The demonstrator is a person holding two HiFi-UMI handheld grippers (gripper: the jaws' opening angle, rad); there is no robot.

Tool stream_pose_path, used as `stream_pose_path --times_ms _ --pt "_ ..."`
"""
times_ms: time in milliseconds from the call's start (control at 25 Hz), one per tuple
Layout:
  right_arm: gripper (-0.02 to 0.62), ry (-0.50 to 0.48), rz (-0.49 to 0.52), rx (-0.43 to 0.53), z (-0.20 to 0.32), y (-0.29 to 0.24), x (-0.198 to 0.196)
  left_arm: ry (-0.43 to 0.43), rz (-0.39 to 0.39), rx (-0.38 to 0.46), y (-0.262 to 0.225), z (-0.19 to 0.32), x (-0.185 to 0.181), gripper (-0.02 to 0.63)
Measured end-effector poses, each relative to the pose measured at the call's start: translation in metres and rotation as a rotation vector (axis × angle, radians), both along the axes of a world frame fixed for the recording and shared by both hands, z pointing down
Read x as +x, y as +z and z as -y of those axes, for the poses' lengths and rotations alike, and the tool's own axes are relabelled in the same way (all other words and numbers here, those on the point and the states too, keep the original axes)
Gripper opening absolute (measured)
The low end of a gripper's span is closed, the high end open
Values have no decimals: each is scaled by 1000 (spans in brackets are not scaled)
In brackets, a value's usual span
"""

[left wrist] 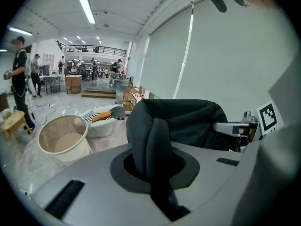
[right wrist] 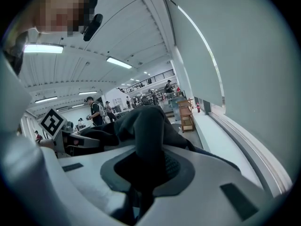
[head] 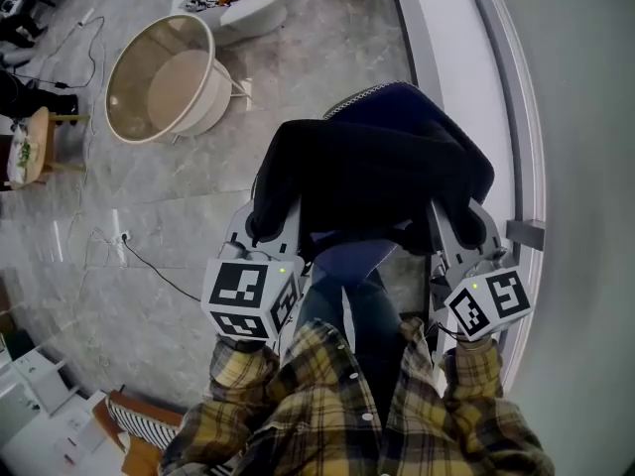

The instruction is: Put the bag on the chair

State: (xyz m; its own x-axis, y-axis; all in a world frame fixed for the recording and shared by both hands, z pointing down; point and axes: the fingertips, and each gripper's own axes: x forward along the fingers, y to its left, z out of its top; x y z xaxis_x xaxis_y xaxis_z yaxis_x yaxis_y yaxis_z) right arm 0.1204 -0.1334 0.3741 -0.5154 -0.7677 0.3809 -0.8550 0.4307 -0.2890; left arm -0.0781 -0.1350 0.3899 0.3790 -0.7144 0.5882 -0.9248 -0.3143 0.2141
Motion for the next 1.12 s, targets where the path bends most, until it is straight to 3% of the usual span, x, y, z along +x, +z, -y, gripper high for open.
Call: stream_pose_path --times_ms 1120 --pt "66 4 -137 -288 -74 215 16 -5 57 -247 208 -77 12 40"
